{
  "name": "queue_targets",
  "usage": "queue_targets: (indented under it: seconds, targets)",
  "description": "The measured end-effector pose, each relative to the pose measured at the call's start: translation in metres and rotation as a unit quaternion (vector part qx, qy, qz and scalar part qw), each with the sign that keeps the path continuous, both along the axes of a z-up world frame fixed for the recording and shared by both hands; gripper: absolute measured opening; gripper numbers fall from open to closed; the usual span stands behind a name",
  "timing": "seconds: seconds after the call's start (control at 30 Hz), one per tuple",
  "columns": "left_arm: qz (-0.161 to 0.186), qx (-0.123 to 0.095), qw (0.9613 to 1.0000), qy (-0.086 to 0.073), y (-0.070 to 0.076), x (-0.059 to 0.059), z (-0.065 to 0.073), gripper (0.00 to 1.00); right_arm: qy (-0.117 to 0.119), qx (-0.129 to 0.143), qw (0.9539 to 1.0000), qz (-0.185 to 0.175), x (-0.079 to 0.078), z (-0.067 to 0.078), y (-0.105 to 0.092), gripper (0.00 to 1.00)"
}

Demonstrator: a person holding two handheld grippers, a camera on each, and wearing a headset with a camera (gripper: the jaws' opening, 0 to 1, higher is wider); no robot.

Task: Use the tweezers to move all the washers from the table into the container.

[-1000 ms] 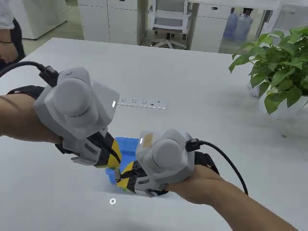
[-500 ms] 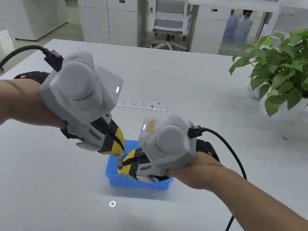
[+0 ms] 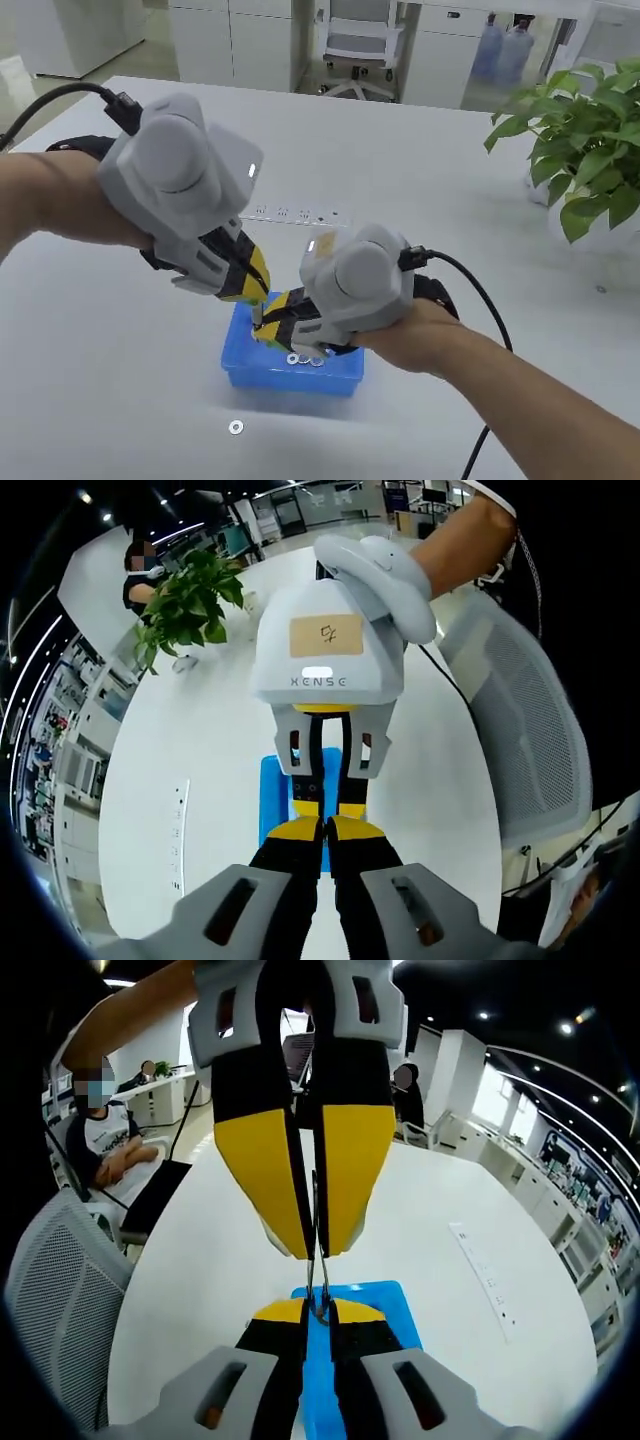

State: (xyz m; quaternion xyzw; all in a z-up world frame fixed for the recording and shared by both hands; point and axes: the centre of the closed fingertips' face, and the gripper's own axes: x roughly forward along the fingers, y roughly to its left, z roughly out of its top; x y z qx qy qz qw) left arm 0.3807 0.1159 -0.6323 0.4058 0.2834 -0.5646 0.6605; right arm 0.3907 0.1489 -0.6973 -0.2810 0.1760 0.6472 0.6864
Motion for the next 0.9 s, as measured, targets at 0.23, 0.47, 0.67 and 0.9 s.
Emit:
queue_targets:
  seconds: [0.23, 0.47, 0.67, 0.9]
  targets:
    - [-0.001, 0.0, 1.0, 0.005, 0.0, 0.012, -0.012, 0.06, 0.005, 0.002, 1.0, -0.004, 0.011, -0.011, -0.001, 0.09]
    - [0.0, -0.004, 0.9999, 0.011, -0.002, 0.023, -0.027, 0.06, 0.014, -0.001, 0.9999, -0.006, 0.022, -0.026, -0.002, 0.1]
    - [0.005, -0.006, 0.9998, 0.016, -0.002, 0.032, -0.04, 0.06, 0.023, -0.009, 0.9997, -0.006, 0.029, -0.04, -0.003, 0.1]
    - [0.01, -0.008, 0.9997, 0.023, -0.003, 0.039, -0.054, 0.06, 0.03, -0.019, 0.9994, -0.006, 0.035, -0.054, -0.004, 0.1]
